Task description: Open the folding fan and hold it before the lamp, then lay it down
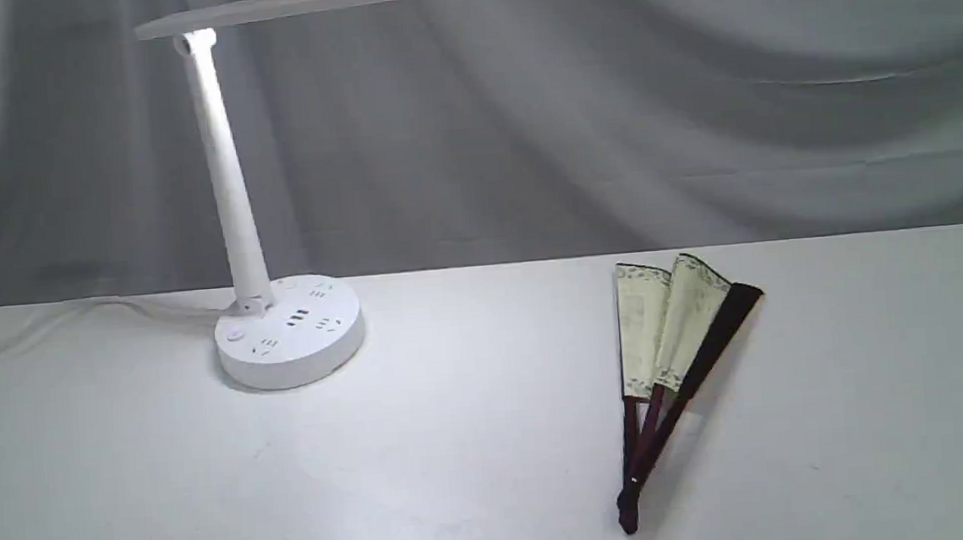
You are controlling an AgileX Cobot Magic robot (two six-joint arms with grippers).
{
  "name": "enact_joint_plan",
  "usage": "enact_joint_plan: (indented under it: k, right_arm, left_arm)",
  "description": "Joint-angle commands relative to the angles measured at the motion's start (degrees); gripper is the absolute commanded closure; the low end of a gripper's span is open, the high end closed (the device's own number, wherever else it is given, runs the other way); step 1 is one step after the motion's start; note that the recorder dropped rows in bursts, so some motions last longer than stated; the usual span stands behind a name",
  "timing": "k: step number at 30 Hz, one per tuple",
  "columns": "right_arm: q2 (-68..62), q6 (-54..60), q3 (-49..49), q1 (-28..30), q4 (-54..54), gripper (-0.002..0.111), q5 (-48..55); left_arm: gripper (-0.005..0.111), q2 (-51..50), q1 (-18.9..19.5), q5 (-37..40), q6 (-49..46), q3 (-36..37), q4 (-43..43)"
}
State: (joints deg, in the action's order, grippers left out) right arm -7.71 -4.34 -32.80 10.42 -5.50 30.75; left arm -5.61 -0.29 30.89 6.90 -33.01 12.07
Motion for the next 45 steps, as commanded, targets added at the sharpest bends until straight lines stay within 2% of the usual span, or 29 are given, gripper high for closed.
enact_joint_plan:
  k: [1,4,8,19,25,29,35,39,45]
  right_arm:
    - [-6.5,2.0,-4.4,0.4,-0.1,0.108,4.5]
    - [-12.3,2.2,-7.1,0.4,-0.1,0.108,4.9]
    - [-18.3,2.2,-8.8,0.4,-0.1,0.108,4.8]
    - [-35.8,2.6,-10.0,0.3,0.4,0.108,2.2]
    - [-43.3,2.7,-10.0,0.3,4.1,0.108,0.3]
    - [-46.7,2.7,-10.0,0.0,2.6,0.108,-0.1]
    - [-51.4,5.9,-10.0,-3.8,3.2,0.108,-0.7]
    - [-55.5,6.2,-10.0,-5.2,3.2,0.108,-0.7]
    - [-61.7,6.2,-14.3,-5.2,2.8,0.105,3.3]
  left_arm:
    - [0.107,-5.9,-0.3,3.0,-0.4,-3.0,-0.6]
    - [0.107,-11.1,-0.3,3.3,-4.5,-5.1,-0.6]
    - [0.107,-17.4,-0.3,3.2,-4.8,-6.6,0.3]
    - [0.107,-35.2,-0.3,1.8,-7.8,-6.6,0.7]
    - [0.107,-42.7,-0.4,-0.7,-7.8,-6.6,1.1]
    - [0.107,-46.8,-0.4,-1.9,-7.8,-6.6,1.1]
    - [0.107,-53.3,-4.7,-4.1,-13.3,-6.9,-1.1]
    - [0.107,-58.2,-6.7,0.8,-8.1,-10.8,-6.3]
    - [0.107,-65.4,-6.7,7.9,-6.9,-17.7,-6.7]
